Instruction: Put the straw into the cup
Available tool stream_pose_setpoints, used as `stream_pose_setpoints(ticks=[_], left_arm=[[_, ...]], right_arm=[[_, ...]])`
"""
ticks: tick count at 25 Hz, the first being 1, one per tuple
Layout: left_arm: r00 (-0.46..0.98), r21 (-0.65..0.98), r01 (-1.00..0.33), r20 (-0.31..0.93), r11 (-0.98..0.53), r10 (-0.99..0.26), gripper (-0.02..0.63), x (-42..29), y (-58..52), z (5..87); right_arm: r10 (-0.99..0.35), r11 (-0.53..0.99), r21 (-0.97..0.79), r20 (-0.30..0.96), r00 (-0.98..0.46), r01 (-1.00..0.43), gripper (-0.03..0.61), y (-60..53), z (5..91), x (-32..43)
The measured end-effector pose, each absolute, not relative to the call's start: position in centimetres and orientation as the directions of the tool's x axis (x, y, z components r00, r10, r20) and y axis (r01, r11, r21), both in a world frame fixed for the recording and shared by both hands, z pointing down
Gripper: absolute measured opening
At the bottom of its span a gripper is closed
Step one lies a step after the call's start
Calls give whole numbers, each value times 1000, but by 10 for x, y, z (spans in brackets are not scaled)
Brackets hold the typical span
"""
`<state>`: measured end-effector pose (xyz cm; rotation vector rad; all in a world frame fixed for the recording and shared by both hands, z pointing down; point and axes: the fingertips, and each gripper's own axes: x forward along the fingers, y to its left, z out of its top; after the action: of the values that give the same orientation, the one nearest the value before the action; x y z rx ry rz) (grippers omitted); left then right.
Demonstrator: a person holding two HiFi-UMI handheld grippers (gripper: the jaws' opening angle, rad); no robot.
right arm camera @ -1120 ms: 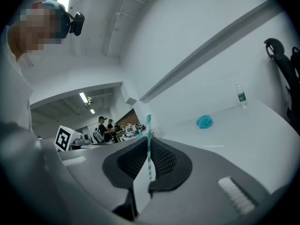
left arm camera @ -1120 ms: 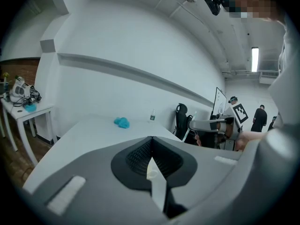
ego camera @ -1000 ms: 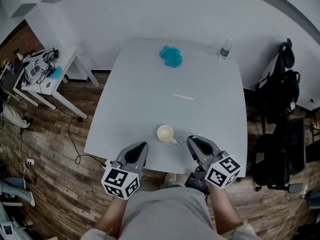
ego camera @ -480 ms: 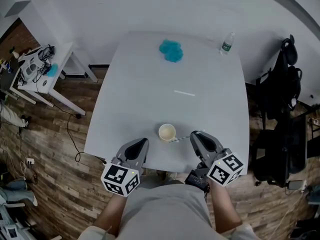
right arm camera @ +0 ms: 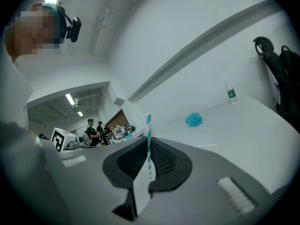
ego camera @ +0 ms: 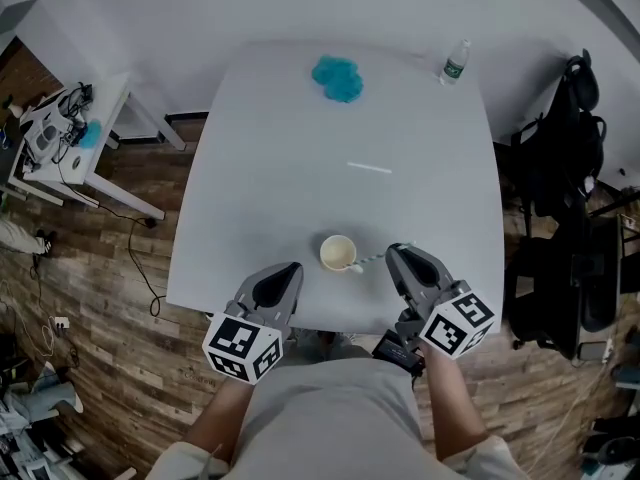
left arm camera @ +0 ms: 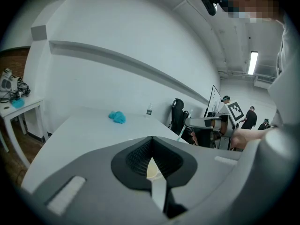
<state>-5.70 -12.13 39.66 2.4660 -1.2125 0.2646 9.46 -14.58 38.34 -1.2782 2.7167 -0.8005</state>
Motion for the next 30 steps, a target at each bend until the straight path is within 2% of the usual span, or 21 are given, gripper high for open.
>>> stream_pose_setpoints(ticks=[30], left_arm=[[649, 288, -760, 385, -583, -656, 18, -54, -158, 433]], right_arm=[[-710, 467, -496, 284, -645, -733, 28, -187, 453, 78]])
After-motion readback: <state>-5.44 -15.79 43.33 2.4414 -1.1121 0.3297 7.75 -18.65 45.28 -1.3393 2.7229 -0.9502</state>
